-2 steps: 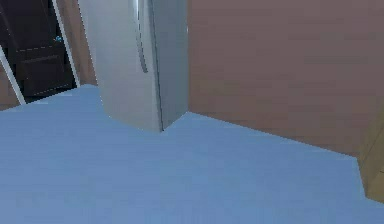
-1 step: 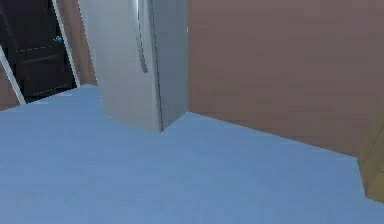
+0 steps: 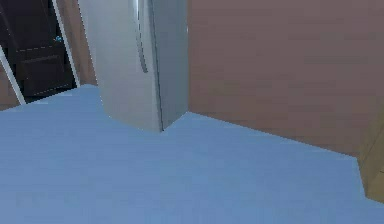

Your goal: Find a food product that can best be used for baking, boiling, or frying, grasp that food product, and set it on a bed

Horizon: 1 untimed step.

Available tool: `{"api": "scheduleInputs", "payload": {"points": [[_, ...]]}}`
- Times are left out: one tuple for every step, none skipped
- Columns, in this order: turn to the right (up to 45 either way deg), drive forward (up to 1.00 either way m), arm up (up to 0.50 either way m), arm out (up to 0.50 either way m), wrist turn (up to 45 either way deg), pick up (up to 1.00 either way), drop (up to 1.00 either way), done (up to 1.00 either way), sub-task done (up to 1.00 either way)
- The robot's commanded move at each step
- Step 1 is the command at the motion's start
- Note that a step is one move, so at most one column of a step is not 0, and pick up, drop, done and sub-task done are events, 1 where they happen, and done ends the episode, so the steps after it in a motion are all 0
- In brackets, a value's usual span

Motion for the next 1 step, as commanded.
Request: {"api": "scheduleInputs", "payload": {"points": [[0.0,0.00,0.00,0.00,21.0,0.00,0.00,0.00,0.00]]}}
